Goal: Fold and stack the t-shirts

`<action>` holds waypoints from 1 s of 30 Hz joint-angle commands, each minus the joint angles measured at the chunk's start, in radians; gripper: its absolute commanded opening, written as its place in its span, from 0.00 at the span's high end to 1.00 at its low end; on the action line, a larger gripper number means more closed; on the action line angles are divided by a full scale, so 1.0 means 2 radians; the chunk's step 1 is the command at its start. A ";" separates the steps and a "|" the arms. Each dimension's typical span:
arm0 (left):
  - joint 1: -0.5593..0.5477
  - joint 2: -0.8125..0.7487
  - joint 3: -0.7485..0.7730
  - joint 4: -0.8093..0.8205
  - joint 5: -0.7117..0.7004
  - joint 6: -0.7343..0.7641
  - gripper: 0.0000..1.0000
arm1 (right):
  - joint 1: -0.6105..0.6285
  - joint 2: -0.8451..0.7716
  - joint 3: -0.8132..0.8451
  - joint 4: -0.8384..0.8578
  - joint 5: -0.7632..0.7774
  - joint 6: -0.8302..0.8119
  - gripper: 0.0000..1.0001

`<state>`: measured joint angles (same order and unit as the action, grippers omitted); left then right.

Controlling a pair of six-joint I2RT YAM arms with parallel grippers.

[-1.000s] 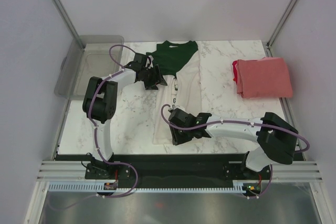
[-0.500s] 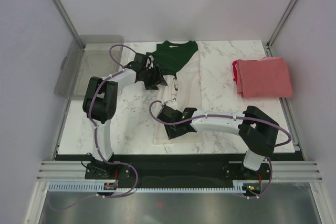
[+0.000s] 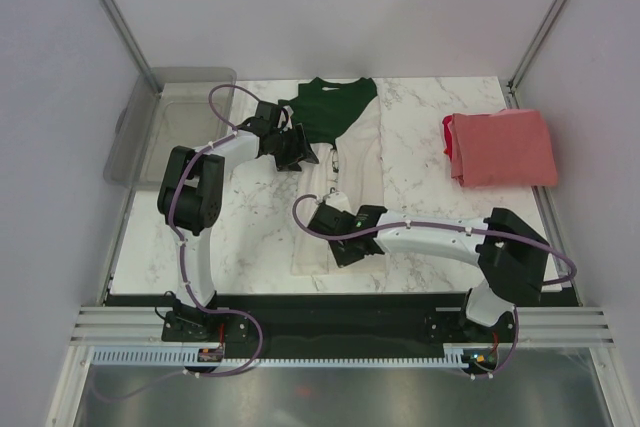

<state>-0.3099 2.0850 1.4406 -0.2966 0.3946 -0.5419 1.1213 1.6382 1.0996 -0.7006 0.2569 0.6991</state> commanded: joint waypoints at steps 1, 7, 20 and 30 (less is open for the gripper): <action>-0.001 0.002 0.017 0.012 -0.008 0.022 0.31 | 0.009 -0.011 0.015 -0.040 0.007 -0.011 0.98; -0.002 0.004 0.020 0.011 -0.006 0.019 0.31 | 0.021 0.032 0.006 -0.019 -0.019 -0.017 0.86; -0.002 -0.008 0.018 0.008 -0.005 0.018 0.31 | 0.021 -0.013 0.009 0.021 -0.044 -0.015 0.52; -0.002 -0.023 0.017 0.008 -0.006 0.016 0.31 | 0.021 0.006 0.049 0.050 -0.070 -0.020 0.59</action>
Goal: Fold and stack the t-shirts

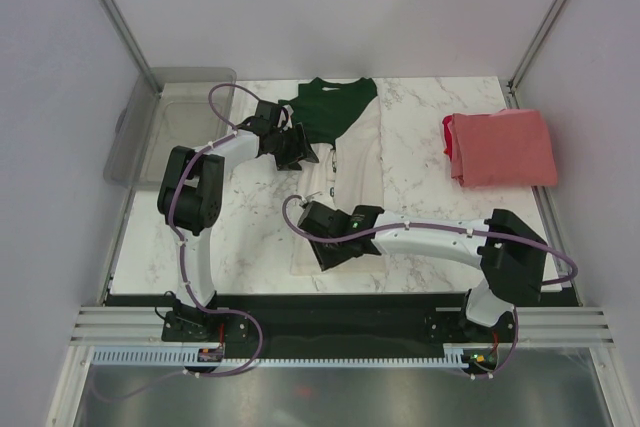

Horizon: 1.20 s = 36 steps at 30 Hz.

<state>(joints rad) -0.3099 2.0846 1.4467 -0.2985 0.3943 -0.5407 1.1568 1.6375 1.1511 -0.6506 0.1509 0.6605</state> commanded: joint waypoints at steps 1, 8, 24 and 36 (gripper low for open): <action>-0.002 -0.023 0.014 0.009 -0.005 0.015 0.31 | 0.003 0.010 0.026 0.031 -0.021 0.000 0.60; -0.001 -0.020 0.015 0.008 -0.005 0.016 0.31 | -0.011 0.036 0.005 0.078 -0.045 0.014 0.62; -0.002 -0.016 0.018 0.008 -0.011 0.017 0.31 | -0.034 0.034 -0.079 0.145 -0.075 0.053 0.63; -0.002 -0.015 0.018 0.007 -0.014 0.019 0.31 | -0.034 0.031 -0.097 0.169 -0.103 0.059 0.85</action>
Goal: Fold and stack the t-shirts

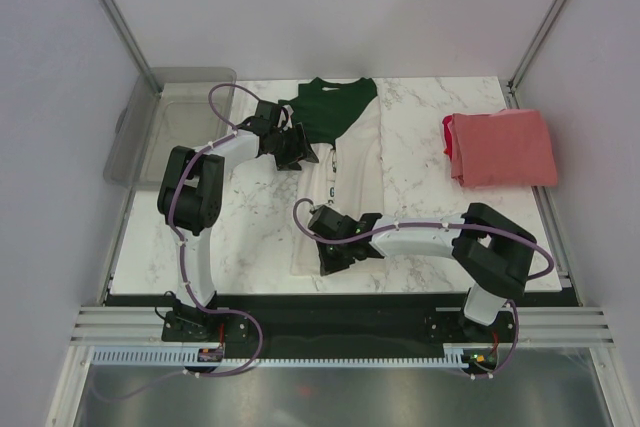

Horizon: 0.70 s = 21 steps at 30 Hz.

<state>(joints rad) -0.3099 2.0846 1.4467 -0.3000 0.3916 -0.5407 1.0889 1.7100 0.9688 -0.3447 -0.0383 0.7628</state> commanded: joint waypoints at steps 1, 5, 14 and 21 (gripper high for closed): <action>-0.002 -0.013 0.018 0.007 -0.012 0.019 0.31 | 0.000 -0.010 -0.007 0.014 -0.007 0.010 0.98; -0.002 -0.012 0.020 0.006 -0.016 0.019 0.31 | 0.002 -0.040 0.007 -0.009 0.006 0.007 1.00; -0.002 -0.001 0.029 0.000 -0.020 0.020 0.29 | 0.005 -0.103 0.022 -0.085 0.044 0.002 1.00; -0.001 0.014 0.039 -0.003 -0.026 0.020 0.30 | 0.011 -0.125 -0.027 -0.074 0.041 0.022 1.00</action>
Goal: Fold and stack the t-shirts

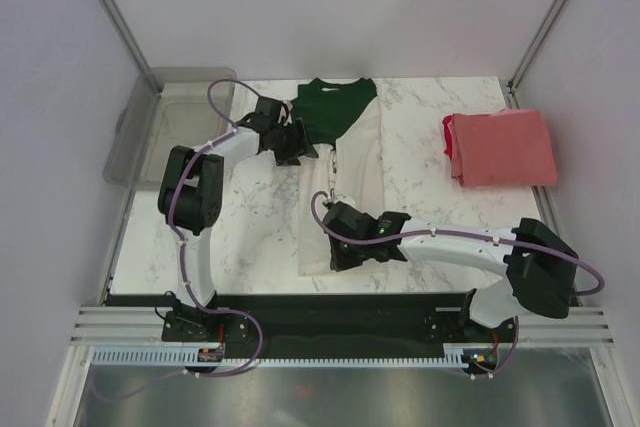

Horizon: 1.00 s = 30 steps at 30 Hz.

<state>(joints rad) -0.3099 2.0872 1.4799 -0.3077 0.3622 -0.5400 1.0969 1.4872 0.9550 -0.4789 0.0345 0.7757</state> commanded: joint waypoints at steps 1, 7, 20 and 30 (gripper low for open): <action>-0.002 0.013 0.024 0.000 -0.012 0.021 0.30 | 0.008 -0.013 -0.032 -0.002 0.002 0.018 1.00; -0.002 0.017 0.031 -0.006 -0.017 0.021 0.30 | 0.019 0.006 -0.059 0.031 -0.009 0.029 1.00; -0.008 -0.082 -0.024 -0.011 -0.034 0.025 0.24 | 0.018 -0.023 -0.047 0.010 0.023 0.023 0.59; -0.033 -0.292 -0.198 -0.011 -0.077 -0.002 0.14 | -0.022 -0.116 -0.066 -0.035 0.017 -0.003 0.62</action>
<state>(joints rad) -0.3660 1.6314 1.1641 -0.3355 0.2520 -0.5304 1.0988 1.3128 0.8360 -0.5133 0.0605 0.7982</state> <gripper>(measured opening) 0.854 0.392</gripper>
